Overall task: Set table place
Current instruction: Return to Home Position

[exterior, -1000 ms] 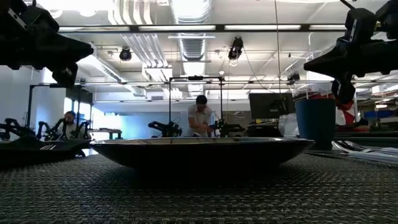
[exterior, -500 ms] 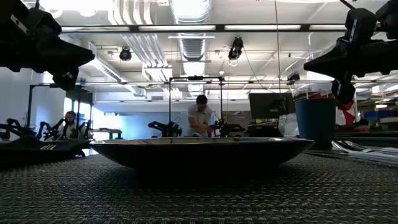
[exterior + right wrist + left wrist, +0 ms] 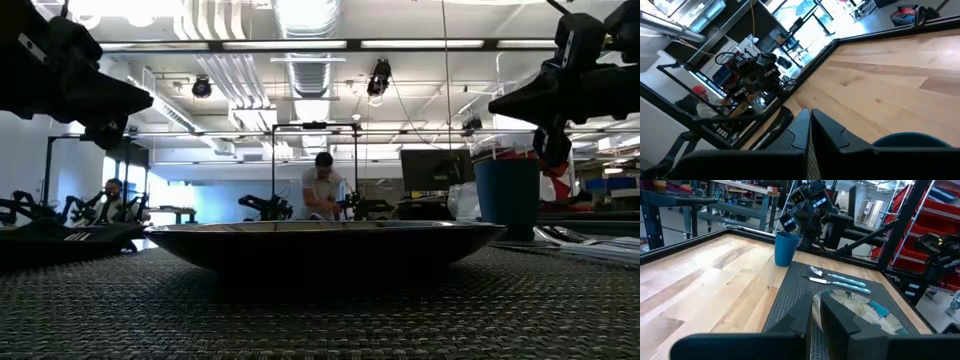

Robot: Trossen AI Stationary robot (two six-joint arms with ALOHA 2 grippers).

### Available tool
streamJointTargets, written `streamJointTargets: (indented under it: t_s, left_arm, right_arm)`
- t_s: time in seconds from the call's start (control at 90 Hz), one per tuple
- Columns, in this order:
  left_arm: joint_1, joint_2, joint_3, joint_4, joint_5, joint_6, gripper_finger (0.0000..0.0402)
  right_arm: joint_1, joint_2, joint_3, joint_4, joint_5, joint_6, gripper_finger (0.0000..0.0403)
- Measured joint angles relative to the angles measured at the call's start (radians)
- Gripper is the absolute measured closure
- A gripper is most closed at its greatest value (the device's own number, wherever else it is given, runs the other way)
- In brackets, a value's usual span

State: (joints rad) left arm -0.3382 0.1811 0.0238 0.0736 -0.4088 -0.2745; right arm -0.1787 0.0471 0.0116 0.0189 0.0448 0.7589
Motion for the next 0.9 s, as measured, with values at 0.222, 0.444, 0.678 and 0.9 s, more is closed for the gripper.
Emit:
streamJointTargets:
  t_s: [0.222,0.444,0.678,0.9]
  left_arm:
    - [0.000,0.025,0.000,0.000,0.000,0.000,0.0379]
    - [0.000,0.045,0.000,0.000,0.000,0.000,0.0379]
    - [0.000,0.064,0.000,0.000,0.000,0.000,0.0379]
    - [0.000,0.077,0.000,-0.001,0.000,0.000,0.0379]
  right_arm:
    - [0.000,0.000,0.000,0.000,0.000,0.000,0.0403]
    - [0.000,0.000,0.000,0.000,0.000,0.000,0.0403]
    - [0.000,0.000,0.000,0.000,0.000,0.000,0.0403]
    - [0.000,0.000,0.000,0.000,0.000,0.000,0.0403]
